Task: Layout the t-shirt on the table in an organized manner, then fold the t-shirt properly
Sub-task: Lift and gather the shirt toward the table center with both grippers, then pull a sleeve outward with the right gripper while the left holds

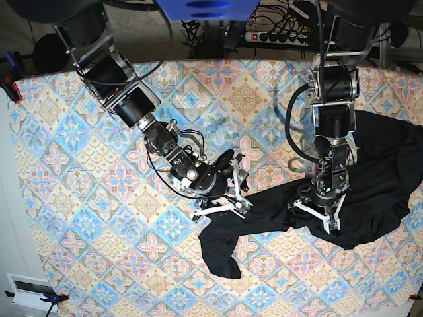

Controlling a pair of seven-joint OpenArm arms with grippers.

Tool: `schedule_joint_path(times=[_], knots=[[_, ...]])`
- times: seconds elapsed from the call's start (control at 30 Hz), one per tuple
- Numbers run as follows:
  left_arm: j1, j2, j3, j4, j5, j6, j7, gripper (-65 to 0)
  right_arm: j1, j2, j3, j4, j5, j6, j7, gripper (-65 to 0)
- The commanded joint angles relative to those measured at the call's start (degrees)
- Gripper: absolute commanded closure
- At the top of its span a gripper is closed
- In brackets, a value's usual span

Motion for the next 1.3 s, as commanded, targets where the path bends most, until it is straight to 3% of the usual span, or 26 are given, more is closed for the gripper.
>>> schedule_joint_path(times=[0.0,0.03,0.07,0.23,0.53,0.73,0.87,1.03,1.13,1.27], knots=[[-0.91,0.41,0.04,0.2,-1.01,-0.61,2.38,-7.3,1.85,-0.43,0.38,1.11,-0.08,-0.43,1.14,-35.5],[-0.91,0.94,0.04,0.64,-1.01,-0.61,2.38,-0.8,1.85,-0.34,0.38,1.11,-0.08,-0.43,1.14,-35.5],[-0.74,2.26,0.13,2.14,-1.01,-0.61,2.47,0.0,1.85,-0.08,0.65,1.19,-0.17,-0.43,1.05,-35.5],[2.51,4.99,8.66,13.04,-1.09,-0.61,6.25,0.0,1.5,2.29,6.27,2.25,-0.17,-0.43,1.05,-35.4],[9.63,13.95,23.42,28.6,-1.09,-0.61,14.34,0.0,-1.49,11.09,14.45,6.12,0.09,-0.43,1.05,-35.4],[17.99,15.01,39.07,40.38,-1.09,-0.61,20.58,0.0,-2.63,16.45,19.46,7.7,0.09,-0.34,1.05,-35.4],[24.32,14.39,44.96,47.59,-1.09,-0.79,26.65,0.0,-2.63,18.12,19.28,8.76,0.18,1.42,1.05,-35.4],[28.98,8.33,43.47,52.42,-1.01,-1.4,28.58,0.0,-2.63,18.12,19.28,8.4,0.18,6.34,1.05,-35.4],[30.56,5.34,37.58,55.23,-1.01,-1.4,28.85,-0.2,-2.63,17.68,19.11,7.96,0.18,9.24,0.96,-35.4],[32.05,3.76,28.26,58.14,-1.09,-1.14,29.11,-0.2,-2.46,14.6,17.79,3.04,0.18,9.42,0.96,-35.4]])
